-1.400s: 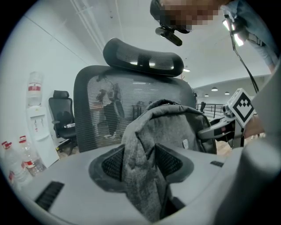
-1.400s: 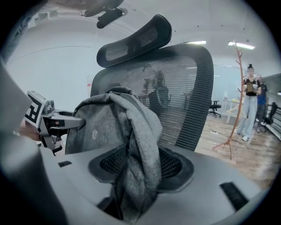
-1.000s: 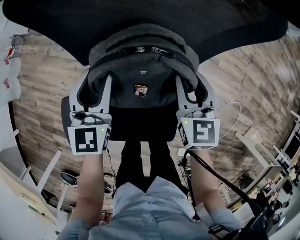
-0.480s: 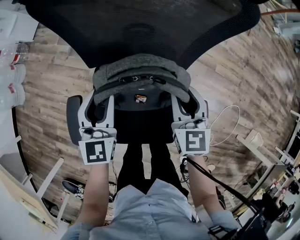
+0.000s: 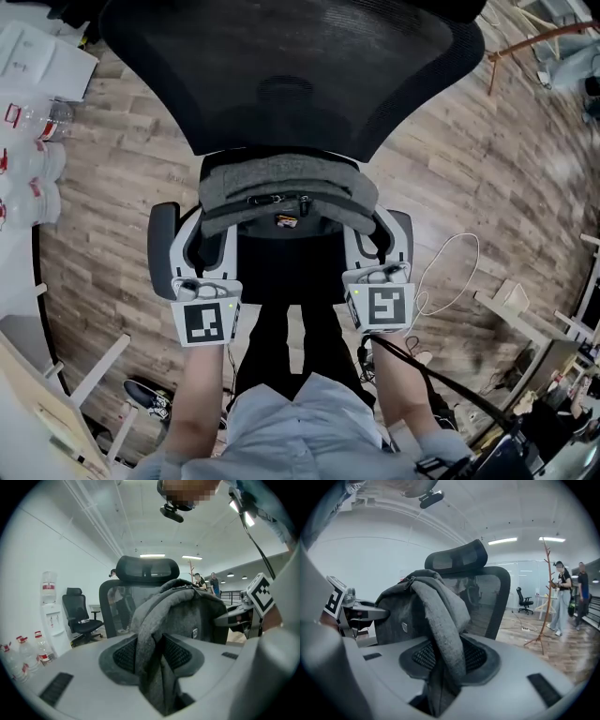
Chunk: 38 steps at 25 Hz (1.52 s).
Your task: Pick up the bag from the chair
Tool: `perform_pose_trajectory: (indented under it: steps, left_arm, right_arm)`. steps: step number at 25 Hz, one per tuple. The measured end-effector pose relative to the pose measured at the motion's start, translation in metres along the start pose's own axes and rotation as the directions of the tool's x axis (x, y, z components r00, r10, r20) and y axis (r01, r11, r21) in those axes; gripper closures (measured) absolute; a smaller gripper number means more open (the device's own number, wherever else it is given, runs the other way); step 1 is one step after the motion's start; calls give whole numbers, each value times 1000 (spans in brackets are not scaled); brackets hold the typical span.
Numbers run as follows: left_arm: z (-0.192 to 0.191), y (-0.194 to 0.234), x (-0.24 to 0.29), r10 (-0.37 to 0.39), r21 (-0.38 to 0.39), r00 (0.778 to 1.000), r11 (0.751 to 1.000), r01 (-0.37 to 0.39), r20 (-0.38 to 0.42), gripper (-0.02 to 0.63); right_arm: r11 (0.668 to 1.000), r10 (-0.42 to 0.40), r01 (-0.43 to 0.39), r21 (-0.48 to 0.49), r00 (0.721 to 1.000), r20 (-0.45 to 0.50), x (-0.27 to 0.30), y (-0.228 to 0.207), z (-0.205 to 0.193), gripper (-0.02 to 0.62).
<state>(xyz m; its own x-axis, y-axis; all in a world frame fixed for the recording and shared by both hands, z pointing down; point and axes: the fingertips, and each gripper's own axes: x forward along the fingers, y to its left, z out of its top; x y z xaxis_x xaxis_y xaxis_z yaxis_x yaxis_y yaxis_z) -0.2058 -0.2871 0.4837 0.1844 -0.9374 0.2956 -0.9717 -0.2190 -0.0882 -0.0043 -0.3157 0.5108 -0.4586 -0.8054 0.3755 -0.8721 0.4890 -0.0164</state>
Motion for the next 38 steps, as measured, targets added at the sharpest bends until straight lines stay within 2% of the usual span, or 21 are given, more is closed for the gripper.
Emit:
perform_pose_trajectory:
  steps: [2,5,13,15,17,19,27,34,38]
  left_arm:
    - [7,2,-3,19,-36,1000,999,-19,0,458]
    - [25,3,-9,25,-12,999,1000,-24,40,458]
    - [98,5,-36,39,-21,994,999,-37,107,459]
    - [121,6,-45,38,-5,990,999,-38,133,459]
    - [143,8,-56,26,57,986,998,-36,165,459]
    - [167,9,-66,18,97,979,994,-39,205,459]
    - [252,10,-101,36,109,947,991,-75,318,457]
    - [313,16,-128,58,99,912,989,-107,405,454]
    - [330,17,-138,58,103,902,988,-113,429,453]
  right_arm:
    - [1000,1,-1,-9,1000,18,-3,2,10,485]
    - [1000,-3,4,-9,999,45,-10,2,25,485]
    - [1000,-25,26,-3,994,107,-42,3,92,485]
    - [999,-32,32,3,992,125,-52,3,112,485]
    - [999,-38,37,5,988,148,-63,3,135,485]
    - [999,-40,41,2,984,174,-75,4,157,485]
    - [998,-48,57,-23,957,288,-118,4,236,485]
    - [995,-51,77,-56,927,372,-147,8,293,485]
    - [995,-52,81,-58,918,394,-156,12,307,485]
